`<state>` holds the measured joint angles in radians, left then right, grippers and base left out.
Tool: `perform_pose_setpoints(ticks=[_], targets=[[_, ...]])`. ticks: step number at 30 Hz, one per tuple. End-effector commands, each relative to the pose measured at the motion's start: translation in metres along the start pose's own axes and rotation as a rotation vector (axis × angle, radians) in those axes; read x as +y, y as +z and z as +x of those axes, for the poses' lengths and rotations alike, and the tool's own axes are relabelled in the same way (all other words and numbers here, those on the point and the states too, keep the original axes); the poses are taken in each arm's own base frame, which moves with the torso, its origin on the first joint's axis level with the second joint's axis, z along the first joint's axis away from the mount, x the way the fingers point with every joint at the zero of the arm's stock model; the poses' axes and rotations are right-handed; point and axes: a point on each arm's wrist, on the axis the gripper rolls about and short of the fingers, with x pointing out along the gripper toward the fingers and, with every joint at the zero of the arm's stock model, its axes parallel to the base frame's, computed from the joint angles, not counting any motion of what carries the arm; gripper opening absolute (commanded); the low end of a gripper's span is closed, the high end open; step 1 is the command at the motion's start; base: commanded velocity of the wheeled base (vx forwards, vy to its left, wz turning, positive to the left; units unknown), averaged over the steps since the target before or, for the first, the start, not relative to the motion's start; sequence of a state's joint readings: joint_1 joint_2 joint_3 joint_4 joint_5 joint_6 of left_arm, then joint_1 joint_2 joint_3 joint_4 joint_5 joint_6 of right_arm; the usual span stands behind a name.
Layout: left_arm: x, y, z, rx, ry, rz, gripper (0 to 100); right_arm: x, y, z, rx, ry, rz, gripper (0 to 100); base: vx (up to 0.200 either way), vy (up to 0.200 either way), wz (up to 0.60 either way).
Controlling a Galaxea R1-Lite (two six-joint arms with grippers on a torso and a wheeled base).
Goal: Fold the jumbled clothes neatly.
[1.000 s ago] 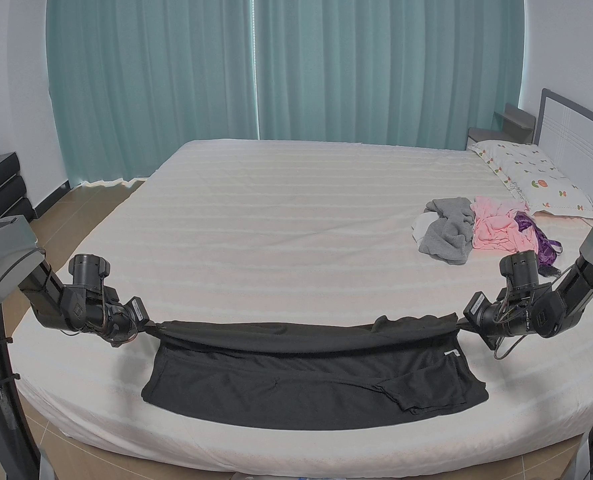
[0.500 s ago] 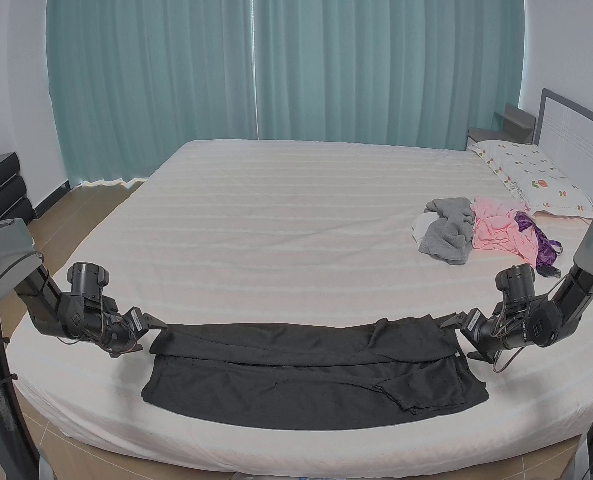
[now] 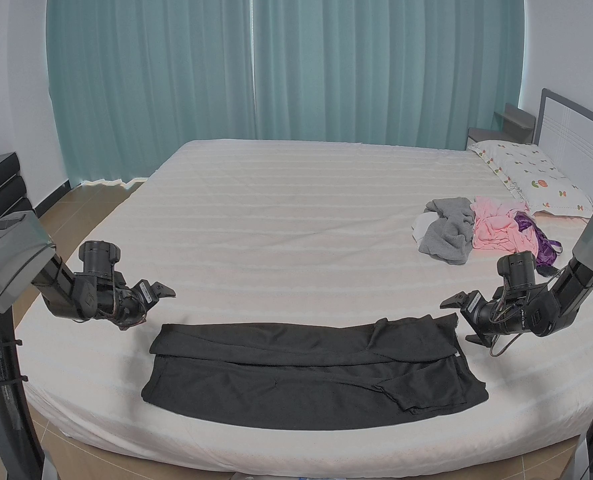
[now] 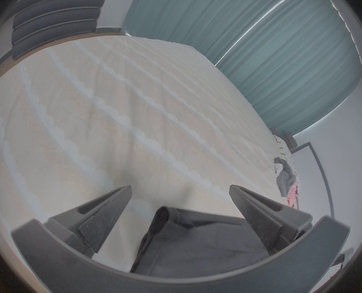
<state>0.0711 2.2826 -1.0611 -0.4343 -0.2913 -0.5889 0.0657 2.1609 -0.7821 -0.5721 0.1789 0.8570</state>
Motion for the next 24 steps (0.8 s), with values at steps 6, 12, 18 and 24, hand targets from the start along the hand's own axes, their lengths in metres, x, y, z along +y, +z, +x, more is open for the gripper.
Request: perform_pose_setpoints(ticks=[6, 12, 18, 24], targets=[[0.003, -0.017, 0.051, -0.032, 0.009, 0.037, 100, 0.002, 0.000, -0.001, 0.034, 0.038, 0.038, 100, 0.000, 0.000, 0.00], [0.001, -0.024, 0.051, -0.008, 0.014, 0.041, 0, 0.000, 0.000, 0.001, 0.041, 0.037, 0.041, 100, 0.000, 0.000, 0.00], [0.006, -0.015, 0.043, -0.035, 0.019, 0.005, 0, 0.000, 0.000, 0.000, 0.041, 0.037, 0.042, 100, 0.000, 0.000, 0.00], [0.002, -0.006, 0.036, -0.074, 0.006, -0.059, 0, 0.001, 0.002, 0.002, 0.036, 0.037, 0.041, 100, 0.000, 0.000, 0.00]])
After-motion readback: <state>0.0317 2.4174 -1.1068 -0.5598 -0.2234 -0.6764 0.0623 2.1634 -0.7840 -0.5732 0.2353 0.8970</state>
